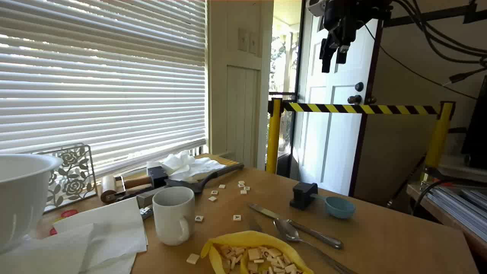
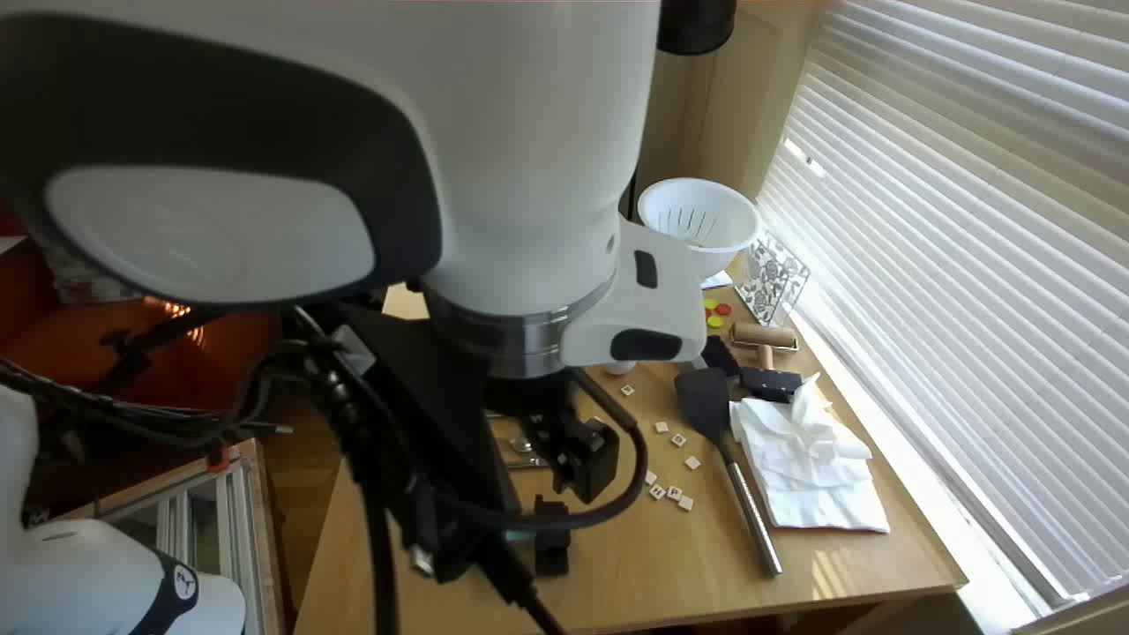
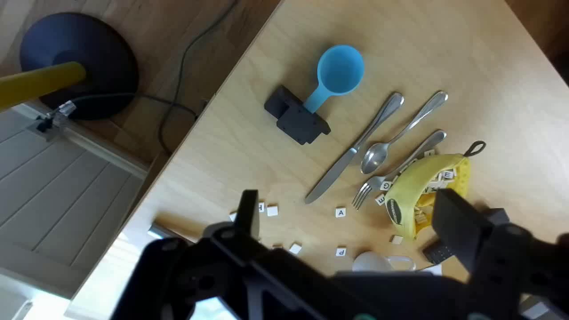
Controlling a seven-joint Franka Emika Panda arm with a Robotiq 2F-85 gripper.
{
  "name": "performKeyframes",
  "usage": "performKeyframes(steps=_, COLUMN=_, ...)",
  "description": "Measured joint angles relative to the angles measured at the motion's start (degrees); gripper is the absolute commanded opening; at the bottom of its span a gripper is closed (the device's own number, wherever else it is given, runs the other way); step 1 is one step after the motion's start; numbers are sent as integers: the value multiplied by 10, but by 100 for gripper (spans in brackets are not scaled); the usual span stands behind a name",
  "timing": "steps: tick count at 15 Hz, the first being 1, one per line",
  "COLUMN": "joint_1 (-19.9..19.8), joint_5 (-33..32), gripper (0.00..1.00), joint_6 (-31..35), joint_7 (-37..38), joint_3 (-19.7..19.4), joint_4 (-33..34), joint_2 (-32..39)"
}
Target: Move the colander
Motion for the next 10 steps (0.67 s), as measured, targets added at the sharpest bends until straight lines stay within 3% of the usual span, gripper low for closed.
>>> performKeyframes(steps=5, joint_1=-5, joint_5=0, gripper=100, joint_6=0, joint_7=0, joint_3=8, joint_4=0, joint_2=0)
performKeyframes(steps=10, joint_1=22, joint_5=75, gripper=100, joint_6=-25, joint_7=10, joint_3=76, joint_4=-1, joint_2=7)
